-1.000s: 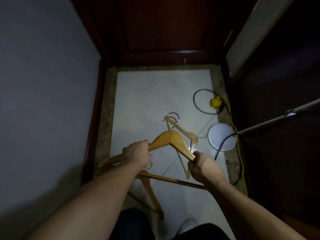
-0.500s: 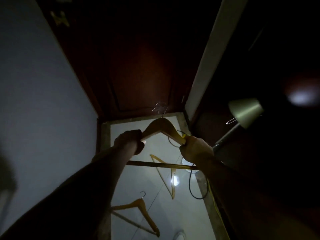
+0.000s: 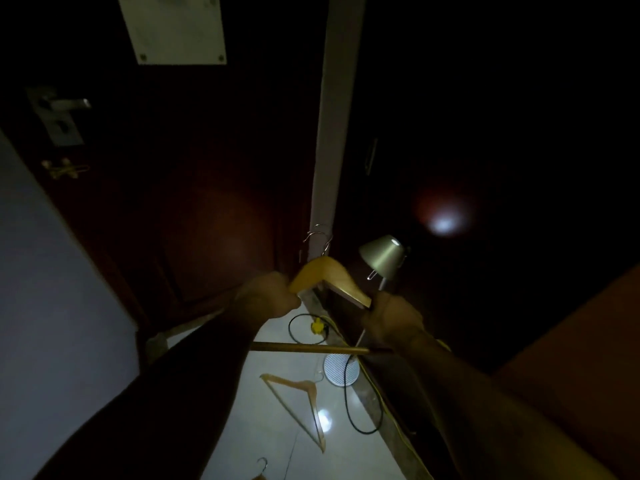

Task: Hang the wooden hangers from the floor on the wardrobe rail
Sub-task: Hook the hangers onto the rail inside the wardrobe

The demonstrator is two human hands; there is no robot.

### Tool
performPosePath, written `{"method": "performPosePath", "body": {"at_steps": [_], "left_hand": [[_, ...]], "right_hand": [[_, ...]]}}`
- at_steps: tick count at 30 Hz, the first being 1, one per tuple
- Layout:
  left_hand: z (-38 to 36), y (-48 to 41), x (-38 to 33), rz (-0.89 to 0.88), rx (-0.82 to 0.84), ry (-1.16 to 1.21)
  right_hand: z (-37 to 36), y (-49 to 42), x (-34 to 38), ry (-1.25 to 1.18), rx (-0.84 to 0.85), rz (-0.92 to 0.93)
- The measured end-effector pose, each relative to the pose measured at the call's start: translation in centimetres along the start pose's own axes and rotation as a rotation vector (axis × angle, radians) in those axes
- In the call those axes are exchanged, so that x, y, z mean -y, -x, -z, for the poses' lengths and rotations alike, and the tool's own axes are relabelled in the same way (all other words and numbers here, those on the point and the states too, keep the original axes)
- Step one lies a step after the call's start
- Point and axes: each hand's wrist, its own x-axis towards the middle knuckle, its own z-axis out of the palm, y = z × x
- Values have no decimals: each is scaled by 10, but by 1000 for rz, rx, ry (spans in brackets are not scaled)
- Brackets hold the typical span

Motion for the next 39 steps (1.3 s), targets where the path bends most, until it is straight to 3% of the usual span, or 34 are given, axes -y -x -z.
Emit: {"method": "performPosePath", "body": {"at_steps": [6,13,18,23,26,30,36,39], "left_hand": [[-6,16,-87,-218,0,92],[-44,60,-222,-449,14,56],[-84,108,-346,-658,123,-9],[-120,166,-456,-823,202,52],[-136,197,-506,-912,183,61],[-146,224,-559,-984,148,39],[-128,235,-632,-1081,120,-13],[-115,234,-663,-1148,118,-7]], "right_hand": [[73,29,-61,-37,-75,-35],[146,99,-180,-187,-71,-167],[210,176,-284,-309,-127,-245],[275,254,-372,-269,-205,-344],[306,298,-404,-317,-253,-430],[340,338,-430,-592,-283,-494],[390,344,-476,-639,-363,-514],[420,349,-496,-573,-482,-503]]}}
